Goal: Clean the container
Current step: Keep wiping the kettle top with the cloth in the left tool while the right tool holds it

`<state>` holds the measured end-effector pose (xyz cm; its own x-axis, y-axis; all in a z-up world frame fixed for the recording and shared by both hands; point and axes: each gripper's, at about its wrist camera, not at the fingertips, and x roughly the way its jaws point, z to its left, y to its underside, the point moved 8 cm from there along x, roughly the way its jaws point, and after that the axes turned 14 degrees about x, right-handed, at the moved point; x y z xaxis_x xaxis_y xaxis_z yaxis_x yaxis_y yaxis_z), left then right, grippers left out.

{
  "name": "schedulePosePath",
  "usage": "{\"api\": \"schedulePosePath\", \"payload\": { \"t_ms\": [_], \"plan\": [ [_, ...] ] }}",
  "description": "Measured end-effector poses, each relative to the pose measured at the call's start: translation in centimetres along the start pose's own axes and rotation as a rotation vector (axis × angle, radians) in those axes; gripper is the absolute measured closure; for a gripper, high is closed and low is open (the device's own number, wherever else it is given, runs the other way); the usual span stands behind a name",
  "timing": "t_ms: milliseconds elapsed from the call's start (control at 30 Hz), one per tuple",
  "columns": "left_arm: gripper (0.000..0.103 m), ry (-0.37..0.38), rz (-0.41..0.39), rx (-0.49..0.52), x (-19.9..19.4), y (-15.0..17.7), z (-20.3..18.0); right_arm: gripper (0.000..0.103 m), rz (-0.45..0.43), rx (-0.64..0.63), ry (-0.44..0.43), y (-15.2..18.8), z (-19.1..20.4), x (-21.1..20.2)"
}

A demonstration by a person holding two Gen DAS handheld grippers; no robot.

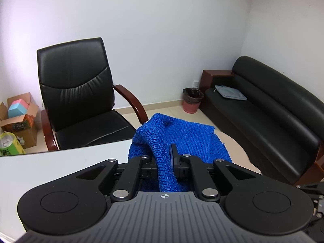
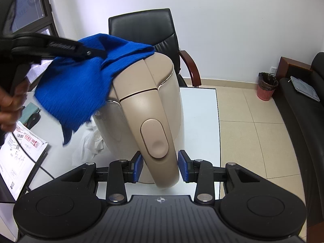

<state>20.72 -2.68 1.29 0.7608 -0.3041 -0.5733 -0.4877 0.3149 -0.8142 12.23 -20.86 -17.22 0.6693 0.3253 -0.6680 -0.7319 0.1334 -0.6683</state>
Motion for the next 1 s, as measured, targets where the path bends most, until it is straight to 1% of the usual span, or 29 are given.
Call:
{"api": "schedulePosePath", "payload": {
  "t_ms": [100,267,367,533,633,700,833,900,1000],
  "plan": [
    [0.093,0.016,-0.001,-0.013,-0.9,0.4,-0.8,0.064,0.000,-0.006,-0.001,0.4,-0.3,0.3],
    [0.092,0.031,-0.006,0.009,-1.9,0.6,-2.5,0.064,0.002,-0.004,-0.001,-0.2,0.1,0.3],
    [0.092,0.081,0.001,-0.019,-2.0,0.5,-3.5,0.064,0.003,-0.005,-0.003,-0.2,0.1,0.1],
    [0.092,0.143,0.003,0.023,-2.2,0.4,-6.1,0.064,0.002,-0.005,-0.003,-0.3,-0.1,0.1],
    [0.089,0.149,0.006,0.062,-2.3,0.2,-7.3,0.064,0.002,-0.006,-0.004,-0.3,-0.2,0.1],
    [0.089,0.176,0.013,0.046,-2.3,0.2,-7.4,0.064,0.002,-0.007,-0.005,-0.3,-0.2,0.2],
    [0.089,0.217,0.017,0.063,-2.2,-0.1,-8.2,0.064,0.002,-0.007,-0.006,-0.4,-0.3,0.3],
    [0.090,0.257,0.020,0.060,-2.0,-0.4,-8.9,0.064,0.002,-0.007,-0.006,-0.4,-0.4,0.3],
    [0.090,0.277,0.021,0.092,-1.3,-0.9,-10.1,0.064,0.003,-0.006,-0.007,-0.4,-0.5,0.2]
  ]
}}
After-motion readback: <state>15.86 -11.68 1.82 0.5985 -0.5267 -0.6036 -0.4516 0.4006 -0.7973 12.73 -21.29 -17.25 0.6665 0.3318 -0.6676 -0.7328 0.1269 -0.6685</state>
